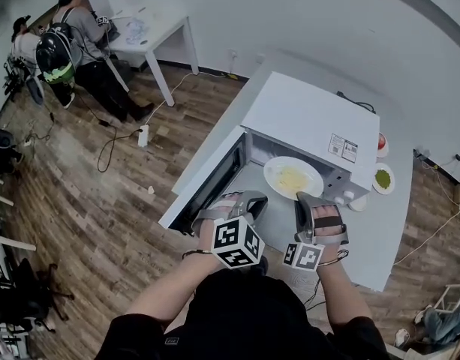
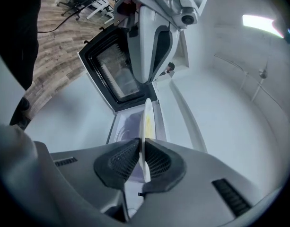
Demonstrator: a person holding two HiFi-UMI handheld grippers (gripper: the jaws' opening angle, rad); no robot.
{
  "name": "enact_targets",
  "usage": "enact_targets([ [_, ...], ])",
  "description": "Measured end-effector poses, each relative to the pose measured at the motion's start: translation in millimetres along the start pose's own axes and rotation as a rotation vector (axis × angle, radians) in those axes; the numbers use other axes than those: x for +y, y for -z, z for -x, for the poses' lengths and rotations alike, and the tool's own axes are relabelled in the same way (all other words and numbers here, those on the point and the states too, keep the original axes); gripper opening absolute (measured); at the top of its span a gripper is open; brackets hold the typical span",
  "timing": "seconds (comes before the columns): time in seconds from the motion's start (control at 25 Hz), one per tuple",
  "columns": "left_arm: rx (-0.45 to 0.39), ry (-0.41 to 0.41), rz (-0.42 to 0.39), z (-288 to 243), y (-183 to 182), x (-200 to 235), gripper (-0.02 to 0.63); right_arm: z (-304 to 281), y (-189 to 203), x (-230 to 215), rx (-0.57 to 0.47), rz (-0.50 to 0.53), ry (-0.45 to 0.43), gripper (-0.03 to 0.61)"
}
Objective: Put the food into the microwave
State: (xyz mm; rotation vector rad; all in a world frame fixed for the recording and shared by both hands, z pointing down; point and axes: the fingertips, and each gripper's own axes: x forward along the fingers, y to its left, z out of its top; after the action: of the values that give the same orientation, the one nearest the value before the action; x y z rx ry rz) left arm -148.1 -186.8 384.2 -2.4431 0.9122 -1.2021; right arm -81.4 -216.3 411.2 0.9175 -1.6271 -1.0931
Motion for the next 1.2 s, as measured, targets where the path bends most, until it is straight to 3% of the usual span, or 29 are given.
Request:
enact_targets([
  [0.44, -0.055, 0.095, -0.025, -45, 6, 26, 0.008, -90, 16, 46, 0.099, -0.027, -0.062, 0.043],
  [0.64, -0.044, 0.061, -0.16, -66, 13, 29, 0.008, -119, 26, 64, 0.139, -0.046, -0.067, 0.043],
  [0.96, -0.05, 0.089, -0.107, -108, 34, 31, 0.008, -159, 33, 84, 0.137, -0.014, -0.055, 0.043],
  [1.2, -0.048, 0.103, -0.099, -114, 38, 28, 0.008, -172, 49, 92, 0.194, -0.029, -0.06, 0.041],
])
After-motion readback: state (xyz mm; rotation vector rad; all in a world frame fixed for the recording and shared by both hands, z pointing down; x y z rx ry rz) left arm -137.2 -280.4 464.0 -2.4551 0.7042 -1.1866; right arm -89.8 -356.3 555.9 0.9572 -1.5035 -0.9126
